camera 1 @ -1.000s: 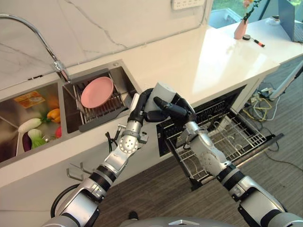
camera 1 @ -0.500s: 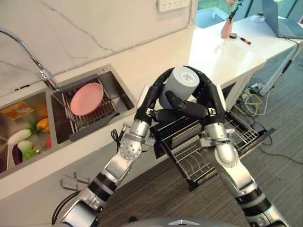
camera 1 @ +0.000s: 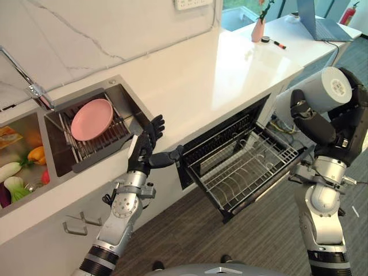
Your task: Place the dishes in the dishwasher.
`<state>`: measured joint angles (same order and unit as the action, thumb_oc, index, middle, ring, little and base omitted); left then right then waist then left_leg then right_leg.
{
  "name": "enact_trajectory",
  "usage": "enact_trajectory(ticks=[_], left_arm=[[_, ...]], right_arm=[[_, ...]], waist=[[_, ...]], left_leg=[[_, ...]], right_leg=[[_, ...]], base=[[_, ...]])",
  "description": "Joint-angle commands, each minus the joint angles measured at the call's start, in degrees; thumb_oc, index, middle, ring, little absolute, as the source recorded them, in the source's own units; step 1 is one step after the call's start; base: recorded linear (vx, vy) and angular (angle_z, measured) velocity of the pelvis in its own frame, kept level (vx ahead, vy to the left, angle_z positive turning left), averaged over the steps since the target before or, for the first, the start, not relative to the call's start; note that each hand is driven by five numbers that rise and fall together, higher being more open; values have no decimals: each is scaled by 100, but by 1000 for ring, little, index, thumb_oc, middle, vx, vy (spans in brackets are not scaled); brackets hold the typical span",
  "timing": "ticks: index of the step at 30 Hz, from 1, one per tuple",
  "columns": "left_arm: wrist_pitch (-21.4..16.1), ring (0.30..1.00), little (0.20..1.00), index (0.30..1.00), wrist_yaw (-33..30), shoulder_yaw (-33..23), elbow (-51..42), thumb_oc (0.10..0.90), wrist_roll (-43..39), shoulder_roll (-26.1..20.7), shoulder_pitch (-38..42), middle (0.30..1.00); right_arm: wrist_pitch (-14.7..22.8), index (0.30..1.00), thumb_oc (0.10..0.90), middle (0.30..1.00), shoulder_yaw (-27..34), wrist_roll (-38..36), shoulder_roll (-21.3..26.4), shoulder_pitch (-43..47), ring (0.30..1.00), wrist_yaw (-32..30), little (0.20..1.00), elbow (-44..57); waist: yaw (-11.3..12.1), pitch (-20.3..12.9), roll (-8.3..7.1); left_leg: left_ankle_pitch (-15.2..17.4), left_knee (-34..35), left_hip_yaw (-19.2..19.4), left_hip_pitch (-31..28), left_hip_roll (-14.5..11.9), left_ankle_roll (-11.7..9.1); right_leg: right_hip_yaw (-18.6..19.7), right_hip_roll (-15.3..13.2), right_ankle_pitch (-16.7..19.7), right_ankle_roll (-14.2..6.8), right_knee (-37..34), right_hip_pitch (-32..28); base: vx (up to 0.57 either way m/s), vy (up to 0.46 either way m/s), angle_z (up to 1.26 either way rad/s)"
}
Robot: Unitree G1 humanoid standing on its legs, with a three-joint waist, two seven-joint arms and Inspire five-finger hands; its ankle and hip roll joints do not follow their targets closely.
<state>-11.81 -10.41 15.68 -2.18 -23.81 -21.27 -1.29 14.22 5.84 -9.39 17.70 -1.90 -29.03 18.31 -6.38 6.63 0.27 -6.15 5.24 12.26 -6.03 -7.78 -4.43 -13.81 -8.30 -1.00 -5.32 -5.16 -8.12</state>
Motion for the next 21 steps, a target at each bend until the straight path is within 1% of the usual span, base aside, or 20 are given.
enact_trajectory(ticks=[1,3,5,6,8,9,11,12,13,14,16,18,19,21], left_arm=[[77,900,900,900,1067,328,-541,800,-1229,-150,336,900],[453,900,900,900,1498,524,-465,800,-1826,-188,150,900],[627,900,900,900,1714,632,-338,800,-1893,-320,-60,900],[744,900,900,900,1833,665,-251,800,-2094,-318,-190,900],[998,900,900,900,1977,721,29,800,-2556,-236,-354,900],[1225,900,900,900,2137,736,442,800,-3026,-67,-448,900],[1222,900,900,900,2144,736,452,800,-3026,-63,-442,900],[1404,900,900,900,2247,734,819,800,-3435,63,-532,900],[1443,900,900,900,2303,742,933,800,-3569,110,-529,900],[1583,900,900,900,2373,763,1056,800,-3716,154,-536,900],[1593,900,900,900,2411,768,1152,800,-3670,106,-526,900],[1543,900,900,900,2433,809,1421,800,-3220,-51,-504,900],[1536,900,900,900,2419,821,1616,800,-2918,-139,-518,900],[1434,900,900,900,2357,819,2059,800,-1993,-268,-467,900]], right_arm=[[353,300,400,300,49,57,152,448,300,231,300,213],[203,300,400,300,-150,-155,191,352,300,513,300,-97],[79,300,400,300,-234,-226,248,226,300,735,300,-461],[2,300,400,300,-308,-170,279,180,300,824,300,-651],[-99,300,400,300,-388,-240,287,114,300,957,300,-1004],[-196,300,400,300,-436,-290,297,67,300,1113,300,-1289],[-192,300,400,300,-436,-292,301,71,300,1115,300,-1295],[-247,300,400,300,-475,-214,295,95,300,1167,300,-1522],[-257,300,400,300,-494,-224,287,124,300,1174,300,-1603],[-268,300,400,300,-542,-219,278,149,300,1210,300,-1688],[-302,300,400,300,-581,-215,282,184,300,1246,300,-1797],[-333,300,400,300,-693,-212,285,258,300,1315,300,-2072],[-360,300,400,300,-774,-203,303,293,300,1381,300,-2171],[-401,300,400,300,-921,-244,335,388,300,1510,300,-2422]], waist=[[137,-307,22],[139,-270,36],[155,-238,44],[165,-221,37],[175,-200,27],[182,-191,26],[178,-192,29],[196,-184,33],[194,-182,34],[200,-182,38],[210,-181,45],[225,-184,49],[238,-188,52],[269,-188,50]], left_leg=[[1038,-24,88,-491,-242,-168],[1028,-24,86,-479,-230,-160],[1021,-24,83,-474,-220,-159],[1015,-24,79,-464,-220,-163],[995,-24,68,-447,-221,-168],[966,-24,47,-421,-224,-176],[966,-24,43,-417,-224,-176],[937,-24,25,-387,-231,-184],[928,-24,15,-372,-232,-186],[918,-24,5,-360,-232,-191],[908,-24,-6,-350,-231,-192],[905,-24,-22,-331,-230,-191],[902,-24,-20,-326,-232,-196],[899,-24,-24,-323,-231,-200]], right_leg=[[240,-269,7,-618,16,72],[245,-274,20,-621,16,81],[234,-276,23,-617,16,86],[226,-277,26,-617,16,88],[215,-277,31,-614,16,88],[201,-274,28,-610,16,93],[197,-274,27,-610,16,94],[150,-278,32,-606,16,95],[135,-280,35,-602,16,99],[121,-282,41,-601,16,98],[113,-282,48,-601,16,101],[103,-287,56,-596,16,102],[97,-288,59,-594,16,105],[97,-288,61,-587,16,103]], base=[[0,0,0],[-15,3,1],[0,0,0],[0,0,0],[0,0,0],[0,0,0],[-3,-4,3],[-7,-11,6],[-6,-12,10],[-4,-6,7],[-5,-4,5],[-9,-4,6],[-5,-4,7],[1,-2,6]])
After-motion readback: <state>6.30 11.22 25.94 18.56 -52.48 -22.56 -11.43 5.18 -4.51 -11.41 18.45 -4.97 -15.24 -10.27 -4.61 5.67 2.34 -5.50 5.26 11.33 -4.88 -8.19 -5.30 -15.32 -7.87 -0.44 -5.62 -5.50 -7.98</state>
